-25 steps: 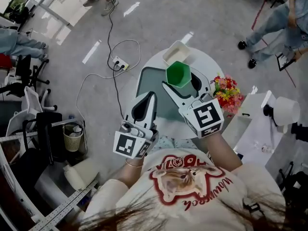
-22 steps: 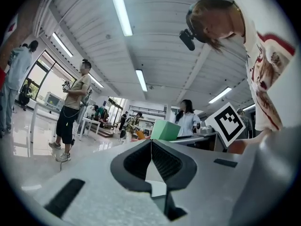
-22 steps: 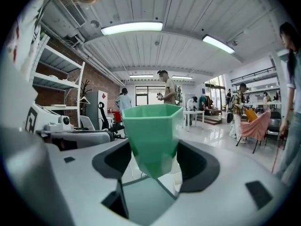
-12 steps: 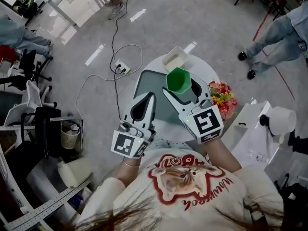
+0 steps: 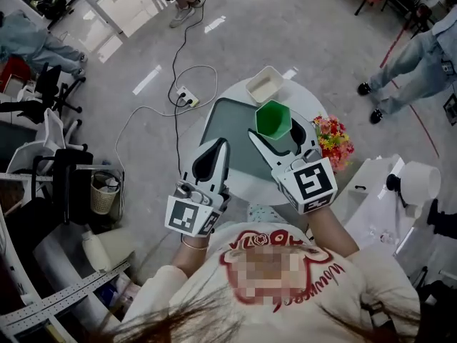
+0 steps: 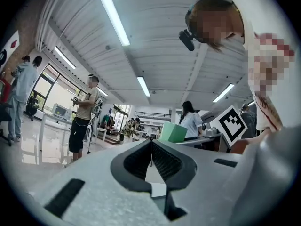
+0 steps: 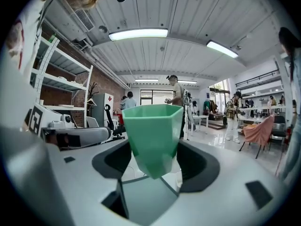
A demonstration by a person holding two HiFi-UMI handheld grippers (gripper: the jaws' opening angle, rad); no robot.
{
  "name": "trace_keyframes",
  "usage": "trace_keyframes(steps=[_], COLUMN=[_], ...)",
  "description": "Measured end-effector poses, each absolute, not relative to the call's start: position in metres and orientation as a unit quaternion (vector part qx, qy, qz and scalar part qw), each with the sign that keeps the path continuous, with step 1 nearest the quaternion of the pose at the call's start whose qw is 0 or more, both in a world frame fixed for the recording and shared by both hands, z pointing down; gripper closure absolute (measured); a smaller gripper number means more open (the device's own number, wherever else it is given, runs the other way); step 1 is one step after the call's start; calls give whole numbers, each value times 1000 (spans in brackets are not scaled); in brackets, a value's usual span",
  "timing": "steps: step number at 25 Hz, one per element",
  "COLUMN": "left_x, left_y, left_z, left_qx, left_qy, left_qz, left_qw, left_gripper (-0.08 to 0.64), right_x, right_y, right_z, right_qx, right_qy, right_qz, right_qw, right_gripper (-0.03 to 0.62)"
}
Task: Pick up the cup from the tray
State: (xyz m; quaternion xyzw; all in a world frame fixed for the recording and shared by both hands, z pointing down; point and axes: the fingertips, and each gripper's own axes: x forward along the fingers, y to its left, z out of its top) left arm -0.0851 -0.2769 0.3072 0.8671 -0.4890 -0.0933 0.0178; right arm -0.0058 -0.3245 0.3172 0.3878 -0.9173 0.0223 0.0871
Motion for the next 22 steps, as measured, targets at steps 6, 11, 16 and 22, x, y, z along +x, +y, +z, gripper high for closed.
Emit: trace_keyframes(steps=[6, 11, 16, 22], left_x=[-90, -101, -115, -118], left_y=[-233, -172, -103, -24], left_z=[299, 294, 290, 296], left_qx=[871, 880, 887, 897], left_qy=[-480, -465, -452, -432], left_qz=[-100, -99, -97, -94], left_qw=[10, 3, -1, 5], left_gripper=[545, 545, 545, 545], right_x=[-13, -23, -39, -42], right_y=[-278, -218, -147, -70], right_z=[308, 304, 296, 299], right_qx=[387, 404, 415, 435], right_qy=[-918, -911, -907, -898], right_qz=[15, 21, 25, 30], right_qw=[83, 77, 62, 54], right_gripper=[291, 291, 291, 291])
